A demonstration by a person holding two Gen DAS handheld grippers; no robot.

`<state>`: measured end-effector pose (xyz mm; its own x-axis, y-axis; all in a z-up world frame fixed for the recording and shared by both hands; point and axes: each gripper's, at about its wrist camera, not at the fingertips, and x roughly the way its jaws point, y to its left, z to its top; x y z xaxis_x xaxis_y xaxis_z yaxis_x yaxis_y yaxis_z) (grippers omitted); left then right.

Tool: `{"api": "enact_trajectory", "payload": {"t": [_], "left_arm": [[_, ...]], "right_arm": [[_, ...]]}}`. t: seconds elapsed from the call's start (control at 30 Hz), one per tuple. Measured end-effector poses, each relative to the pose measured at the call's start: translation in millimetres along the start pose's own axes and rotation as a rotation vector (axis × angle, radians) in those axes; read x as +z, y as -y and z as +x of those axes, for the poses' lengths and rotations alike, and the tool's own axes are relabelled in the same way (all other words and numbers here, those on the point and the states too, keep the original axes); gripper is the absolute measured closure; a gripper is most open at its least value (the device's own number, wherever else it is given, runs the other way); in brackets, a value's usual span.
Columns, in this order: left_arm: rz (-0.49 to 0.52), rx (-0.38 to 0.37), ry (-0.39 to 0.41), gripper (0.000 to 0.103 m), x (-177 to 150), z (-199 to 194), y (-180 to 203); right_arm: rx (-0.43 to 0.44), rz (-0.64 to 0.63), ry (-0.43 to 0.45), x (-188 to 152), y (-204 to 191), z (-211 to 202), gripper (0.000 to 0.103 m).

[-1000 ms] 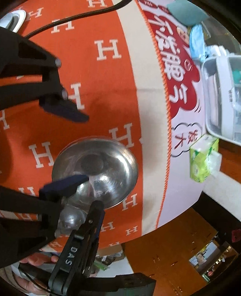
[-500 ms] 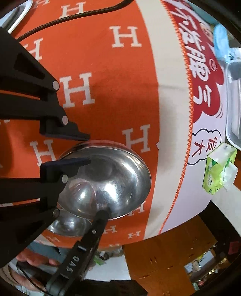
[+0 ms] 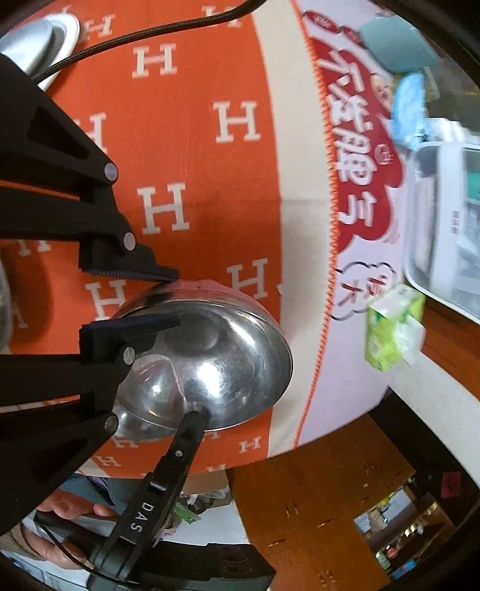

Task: Organize plates and bowls

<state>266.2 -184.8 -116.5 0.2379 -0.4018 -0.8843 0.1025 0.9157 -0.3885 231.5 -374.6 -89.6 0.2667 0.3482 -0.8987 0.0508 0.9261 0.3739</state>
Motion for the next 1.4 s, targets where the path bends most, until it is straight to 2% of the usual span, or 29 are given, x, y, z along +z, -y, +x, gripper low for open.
{"api": "enact_trajectory", "payload": {"t": [0.17,0.33,0.5,0.73,0.93,1.1,1.4], "left_arm": [[0.083,0.030,0.037,0.088,-22.2,-53.3,18.0],[0.126,0.019,0.098,0.087,-58.1,-106.0,25.4],[0.141,0.025,0.104,0.087,-108.6,-127.5,26.9],[0.101,0.026,0.001,0.087,-186.9,-99.1,7.6],[0.074,0.029,-0.080,0.087,-232.4,-64.8,-8.2],[0.060,0.040,-0.124,0.087,-247.4,-43.4,-17.9],[0.008,0.043,-0.167,0.087,-243.8,-22.9,-36.4]], "right_arm": [[0.010,-0.045,0.058,-18.8,-28.2,-46.0,0.097],[0.044,-0.081,0.104,-47.0,-45.0,-85.3,0.097],[0.045,-0.113,0.121,-95.7,-57.8,-106.8,0.097],[0.014,-0.130,0.043,-166.0,-53.8,-87.0,0.096],[0.031,-0.081,-0.074,-210.5,-34.7,-50.6,0.096],[0.002,-0.081,-0.109,-223.3,-32.4,-31.7,0.096],[-0.036,-0.099,-0.145,-226.6,-34.7,-9.2,0.096]]}}
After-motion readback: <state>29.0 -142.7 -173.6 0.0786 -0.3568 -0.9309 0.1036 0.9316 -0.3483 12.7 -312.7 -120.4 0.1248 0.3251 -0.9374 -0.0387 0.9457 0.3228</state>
